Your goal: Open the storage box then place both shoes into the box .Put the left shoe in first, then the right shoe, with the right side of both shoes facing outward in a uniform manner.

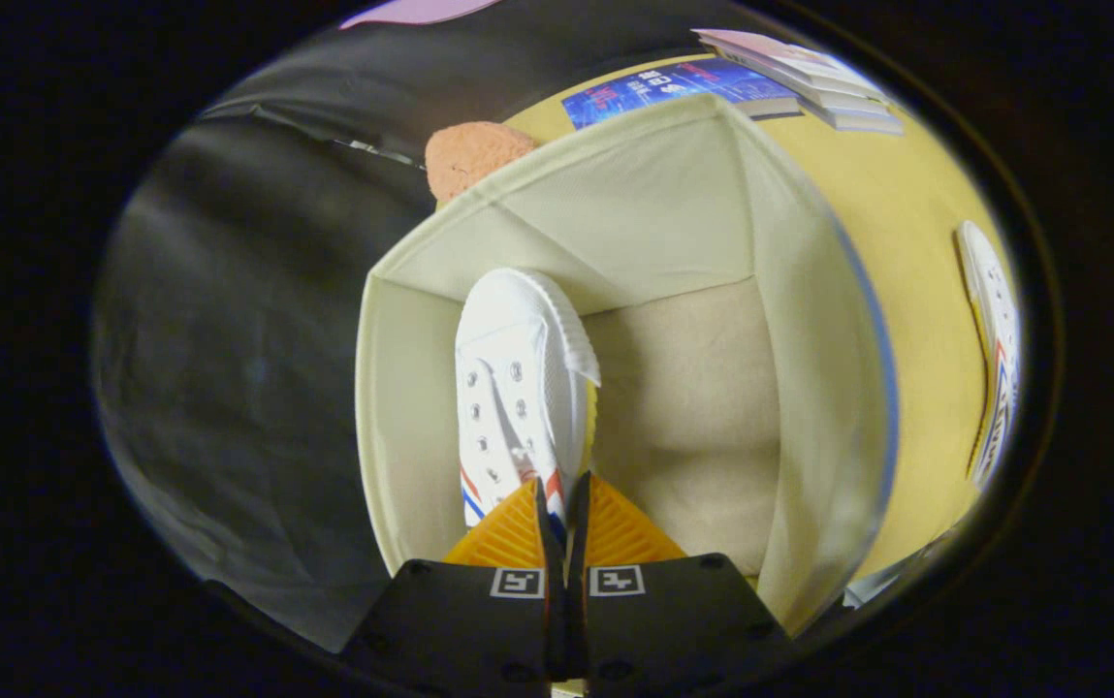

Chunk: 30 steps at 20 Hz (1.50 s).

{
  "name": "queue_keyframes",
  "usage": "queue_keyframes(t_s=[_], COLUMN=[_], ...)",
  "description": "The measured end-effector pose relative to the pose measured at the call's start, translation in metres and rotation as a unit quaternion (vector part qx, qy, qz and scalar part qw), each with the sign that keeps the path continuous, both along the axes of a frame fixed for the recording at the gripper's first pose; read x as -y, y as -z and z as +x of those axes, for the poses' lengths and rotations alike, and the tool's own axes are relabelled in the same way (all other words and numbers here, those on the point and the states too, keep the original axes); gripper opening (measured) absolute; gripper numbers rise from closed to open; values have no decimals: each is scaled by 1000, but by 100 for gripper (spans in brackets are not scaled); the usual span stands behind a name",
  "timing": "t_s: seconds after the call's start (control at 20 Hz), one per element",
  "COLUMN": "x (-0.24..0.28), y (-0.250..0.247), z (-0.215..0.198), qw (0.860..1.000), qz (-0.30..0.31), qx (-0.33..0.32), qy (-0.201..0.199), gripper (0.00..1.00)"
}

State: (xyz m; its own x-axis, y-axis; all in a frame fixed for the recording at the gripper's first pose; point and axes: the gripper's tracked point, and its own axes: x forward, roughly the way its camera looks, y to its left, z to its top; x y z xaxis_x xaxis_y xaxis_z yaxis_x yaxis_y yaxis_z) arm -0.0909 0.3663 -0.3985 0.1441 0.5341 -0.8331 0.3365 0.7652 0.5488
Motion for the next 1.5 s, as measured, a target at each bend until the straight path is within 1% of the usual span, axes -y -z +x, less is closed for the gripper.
queue_keyframes(t_s=[0.1,0.25,0.4,0.45,0.5,0.55,0.6,0.65,0.75,1.0,1.15,1.25,1.35,1.4,1.5], x=[-4,-4,-6,-7,-11,-17,-13,-13,-21,-20,-5,16,45,65,116], y=[9,13,18,17,16,15,13,12,9,-14,-40,-61,-85,-98,-110], z=[-3,-4,-4,-4,-1,3,4,5,10,11,18,30,48,57,71], qw=[999,998,997,997,998,999,999,999,1000,999,998,995,990,987,983], qz=[-25,-59,-67,-65,-49,-31,-34,-23,0,35,62,84,113,119,110], qx=[-21,-8,-19,-20,-15,-11,-13,-14,-14,3,23,44,69,86,115], qy=[-8,-31,-32,-38,-39,-38,-38,-29,-22,-22,-9,9,44,61,91], gripper=[3,4,5,11,12,26,40,57,49,50,50,50,50,50,50])
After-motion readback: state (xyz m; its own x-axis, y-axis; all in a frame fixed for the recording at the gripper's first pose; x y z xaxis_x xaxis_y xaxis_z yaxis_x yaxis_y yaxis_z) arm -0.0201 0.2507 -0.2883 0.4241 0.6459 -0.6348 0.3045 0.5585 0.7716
